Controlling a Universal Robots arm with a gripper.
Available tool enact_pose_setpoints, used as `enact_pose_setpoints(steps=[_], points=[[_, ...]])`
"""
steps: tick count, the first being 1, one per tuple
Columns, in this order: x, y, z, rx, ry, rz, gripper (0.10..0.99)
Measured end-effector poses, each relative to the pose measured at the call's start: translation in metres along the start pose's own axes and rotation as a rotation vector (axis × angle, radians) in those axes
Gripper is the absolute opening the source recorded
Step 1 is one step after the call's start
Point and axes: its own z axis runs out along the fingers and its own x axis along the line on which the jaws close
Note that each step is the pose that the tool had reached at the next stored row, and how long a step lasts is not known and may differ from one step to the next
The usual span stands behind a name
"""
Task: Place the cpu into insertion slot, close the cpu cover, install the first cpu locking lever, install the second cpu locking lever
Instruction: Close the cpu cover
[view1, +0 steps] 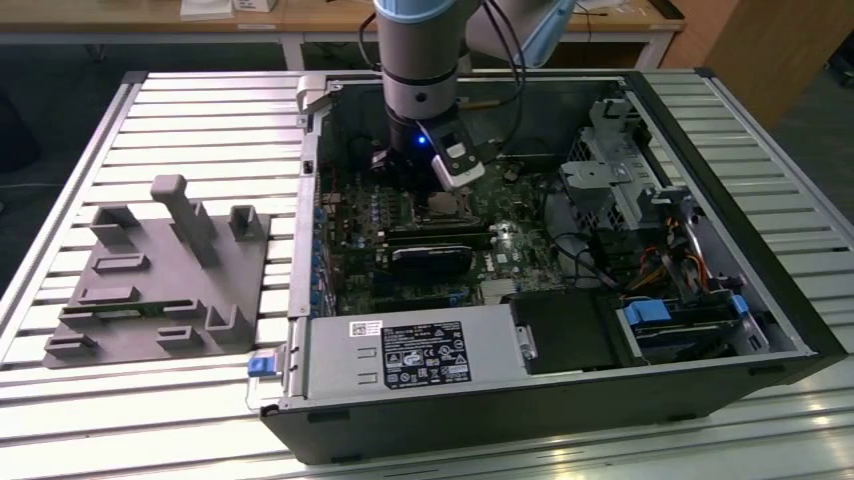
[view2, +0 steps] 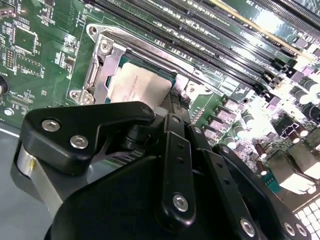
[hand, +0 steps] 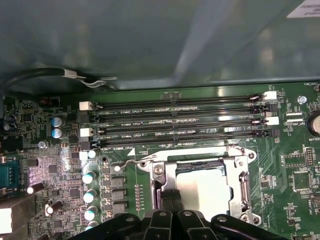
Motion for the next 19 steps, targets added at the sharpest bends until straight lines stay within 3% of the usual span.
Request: enact_pose_setpoints(steps=[8, 19], points=[[-0.0011, 0.0004, -0.0047, 0.000, 0.0000, 0.000, 0.106], [0.0015, 0.0005, -0.0017, -0.007, 0.0018, -0.018, 0.106]])
